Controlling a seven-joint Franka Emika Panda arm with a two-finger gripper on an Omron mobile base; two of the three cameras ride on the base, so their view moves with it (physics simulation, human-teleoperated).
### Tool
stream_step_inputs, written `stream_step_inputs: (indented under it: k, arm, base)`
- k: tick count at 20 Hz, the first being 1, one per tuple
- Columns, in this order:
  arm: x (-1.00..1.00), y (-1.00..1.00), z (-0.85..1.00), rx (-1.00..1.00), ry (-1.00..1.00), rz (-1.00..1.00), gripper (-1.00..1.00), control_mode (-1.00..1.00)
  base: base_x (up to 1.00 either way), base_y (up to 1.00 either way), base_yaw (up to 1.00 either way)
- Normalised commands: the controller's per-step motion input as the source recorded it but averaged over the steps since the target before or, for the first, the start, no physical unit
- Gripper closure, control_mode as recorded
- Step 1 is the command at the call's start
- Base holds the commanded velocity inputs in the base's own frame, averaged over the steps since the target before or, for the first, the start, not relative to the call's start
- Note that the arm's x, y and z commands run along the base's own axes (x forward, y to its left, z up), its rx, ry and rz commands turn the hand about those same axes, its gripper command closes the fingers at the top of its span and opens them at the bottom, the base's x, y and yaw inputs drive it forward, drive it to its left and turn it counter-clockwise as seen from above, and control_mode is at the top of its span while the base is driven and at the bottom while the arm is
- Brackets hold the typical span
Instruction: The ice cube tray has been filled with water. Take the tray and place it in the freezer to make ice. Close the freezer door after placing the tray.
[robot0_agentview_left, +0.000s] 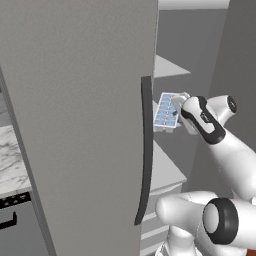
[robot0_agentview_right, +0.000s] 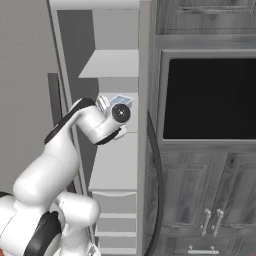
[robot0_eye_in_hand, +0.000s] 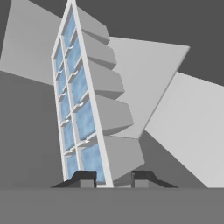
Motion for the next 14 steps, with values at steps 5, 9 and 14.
stream_step_inputs:
  k: [5, 9, 14]
  arm:
    - [0.13, 0.00, -0.17, 0.00, 0.00, 0.00, 1.00, -1.00]
    - [0.13, 0.00, -0.16, 0.00, 0.00, 0.00, 1.00, -1.00]
    - [0.13, 0.00, -0.09, 0.00, 0.00, 0.00, 1.00, -1.00]
  base:
    - [0.00, 0.00, 0.00]
    - [0.00, 0.00, 0.00]
    - [0.00, 0.00, 0.00]
